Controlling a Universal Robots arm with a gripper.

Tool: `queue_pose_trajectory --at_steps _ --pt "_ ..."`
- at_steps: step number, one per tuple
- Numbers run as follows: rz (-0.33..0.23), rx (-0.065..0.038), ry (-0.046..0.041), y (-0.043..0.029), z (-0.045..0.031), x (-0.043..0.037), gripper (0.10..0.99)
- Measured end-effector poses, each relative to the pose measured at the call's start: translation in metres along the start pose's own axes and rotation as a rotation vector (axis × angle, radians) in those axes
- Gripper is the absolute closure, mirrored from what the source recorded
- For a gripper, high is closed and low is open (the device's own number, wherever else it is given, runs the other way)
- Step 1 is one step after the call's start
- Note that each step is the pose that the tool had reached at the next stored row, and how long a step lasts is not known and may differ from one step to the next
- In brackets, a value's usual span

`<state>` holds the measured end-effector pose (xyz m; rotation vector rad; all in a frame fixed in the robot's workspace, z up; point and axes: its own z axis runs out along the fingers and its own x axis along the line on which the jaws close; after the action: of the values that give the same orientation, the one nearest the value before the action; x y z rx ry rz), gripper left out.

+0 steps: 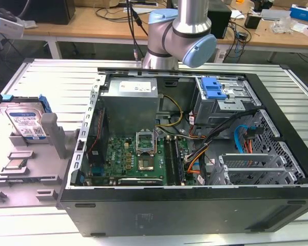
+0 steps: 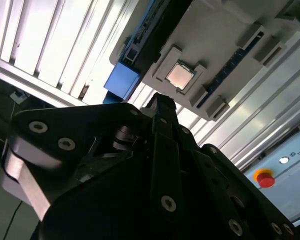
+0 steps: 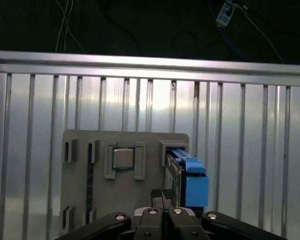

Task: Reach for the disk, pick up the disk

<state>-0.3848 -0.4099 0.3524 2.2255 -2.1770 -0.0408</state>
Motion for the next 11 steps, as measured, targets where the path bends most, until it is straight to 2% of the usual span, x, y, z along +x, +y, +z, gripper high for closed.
queue_pose_trajectory --at_steps 6,11 --pt "0.096 0.0 -0.0035 0.0 0.0 0.0 0.98" --pt "0.1 0.0 -0.0036 0.0 0.0 0.0 0.98"
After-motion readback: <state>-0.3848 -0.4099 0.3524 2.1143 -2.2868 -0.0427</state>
